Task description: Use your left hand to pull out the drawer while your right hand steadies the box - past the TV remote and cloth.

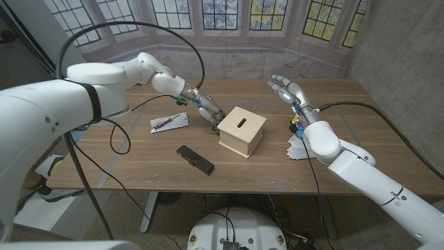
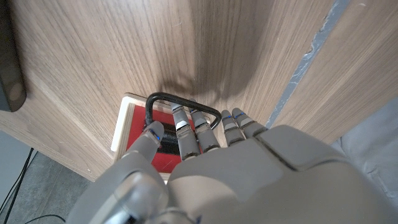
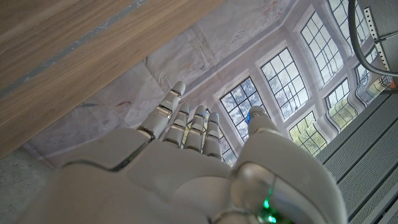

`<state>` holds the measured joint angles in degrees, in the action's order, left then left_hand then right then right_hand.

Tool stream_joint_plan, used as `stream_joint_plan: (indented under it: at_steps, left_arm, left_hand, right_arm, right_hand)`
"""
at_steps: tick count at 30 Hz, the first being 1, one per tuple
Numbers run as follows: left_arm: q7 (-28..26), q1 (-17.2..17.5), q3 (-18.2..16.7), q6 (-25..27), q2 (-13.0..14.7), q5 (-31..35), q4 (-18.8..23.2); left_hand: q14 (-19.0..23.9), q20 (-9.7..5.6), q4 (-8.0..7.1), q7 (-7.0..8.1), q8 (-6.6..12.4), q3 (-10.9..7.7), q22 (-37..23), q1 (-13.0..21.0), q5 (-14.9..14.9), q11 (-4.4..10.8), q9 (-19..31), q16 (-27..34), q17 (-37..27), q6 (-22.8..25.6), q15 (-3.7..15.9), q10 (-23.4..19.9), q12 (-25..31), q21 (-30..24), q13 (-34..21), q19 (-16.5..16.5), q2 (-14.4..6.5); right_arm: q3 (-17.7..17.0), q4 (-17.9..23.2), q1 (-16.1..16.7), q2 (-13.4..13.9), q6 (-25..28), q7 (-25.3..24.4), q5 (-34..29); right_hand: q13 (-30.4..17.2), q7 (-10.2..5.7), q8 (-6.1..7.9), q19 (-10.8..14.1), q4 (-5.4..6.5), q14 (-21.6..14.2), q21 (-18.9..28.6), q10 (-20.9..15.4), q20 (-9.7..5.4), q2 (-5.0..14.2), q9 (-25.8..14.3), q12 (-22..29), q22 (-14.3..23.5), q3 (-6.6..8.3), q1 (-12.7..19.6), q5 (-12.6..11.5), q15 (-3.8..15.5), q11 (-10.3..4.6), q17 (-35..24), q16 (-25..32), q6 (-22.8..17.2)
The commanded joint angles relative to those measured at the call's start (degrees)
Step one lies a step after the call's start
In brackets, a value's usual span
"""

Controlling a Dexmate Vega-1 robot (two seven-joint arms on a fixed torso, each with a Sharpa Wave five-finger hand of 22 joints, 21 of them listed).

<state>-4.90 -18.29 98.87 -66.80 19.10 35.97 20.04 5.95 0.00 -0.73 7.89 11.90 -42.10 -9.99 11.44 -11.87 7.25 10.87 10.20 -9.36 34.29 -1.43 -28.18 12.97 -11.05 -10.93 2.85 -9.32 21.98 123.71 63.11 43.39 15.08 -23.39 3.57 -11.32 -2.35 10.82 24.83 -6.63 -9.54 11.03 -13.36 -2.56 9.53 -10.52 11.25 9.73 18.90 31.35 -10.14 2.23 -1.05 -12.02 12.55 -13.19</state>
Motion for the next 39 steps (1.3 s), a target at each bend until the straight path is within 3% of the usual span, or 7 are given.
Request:
stream_joint_plan:
  at_steps: [1,20,39]
  left_arm:
    - [-2.5,-0.71,0.97,0.14,0.53,2.39,-0.2]
    - [-3.02,-0.92,0.89,-0.64,0.76,2.73,-0.2]
    - [-4.36,-1.44,1.76,-3.26,1.38,3.89,-0.27]
  left_hand:
    - [0.83,-0.03,-0.42,-0.04,0.28,-0.24,-0.16,-0.45,0.13,-0.2,0.17,0.36,0.04,0.75,-0.07,-0.94,0.6,-0.27,-0.16,-0.11,-0.09]
    - [1.1,-0.05,-0.68,-0.18,0.08,-0.4,-0.15,-0.8,0.13,-0.49,0.17,0.25,0.04,1.35,-0.14,-1.29,0.32,-0.3,-0.19,-0.1,-0.11]
    - [1.28,-0.15,-0.89,-0.21,-0.23,-0.51,-0.14,-1.11,0.16,-0.44,0.19,0.17,0.04,1.43,-0.17,-1.42,0.01,-0.31,-0.23,-0.1,-0.07]
  right_arm:
    - [1.32,-0.29,-1.02,-0.46,0.9,0.37,-1.56]
    - [4.46,2.63,-2.38,1.7,5.16,1.71,-8.28]
    - [9.83,8.39,-3.96,4.33,15.11,6.88,-17.39]
  right_hand:
    - [-0.18,-0.03,0.26,-0.09,-0.2,-0.08,0.21,0.07,-0.48,0.24,-0.24,0.21,0.13,0.02,-0.25,-0.34,1.72,-0.14,-0.07,0.39,0.01]
    - [-0.18,-0.08,0.29,0.01,-0.3,-0.12,0.21,0.05,-0.4,0.16,-0.24,0.21,0.12,0.02,-0.25,-0.32,1.8,-0.31,-0.01,0.37,-0.07]
    - [-0.17,-0.32,0.23,-0.59,-0.1,0.45,-0.06,0.42,-0.01,-0.09,-0.24,0.05,0.09,-0.34,-0.82,-0.19,1.84,-0.88,-0.03,0.16,0.06]
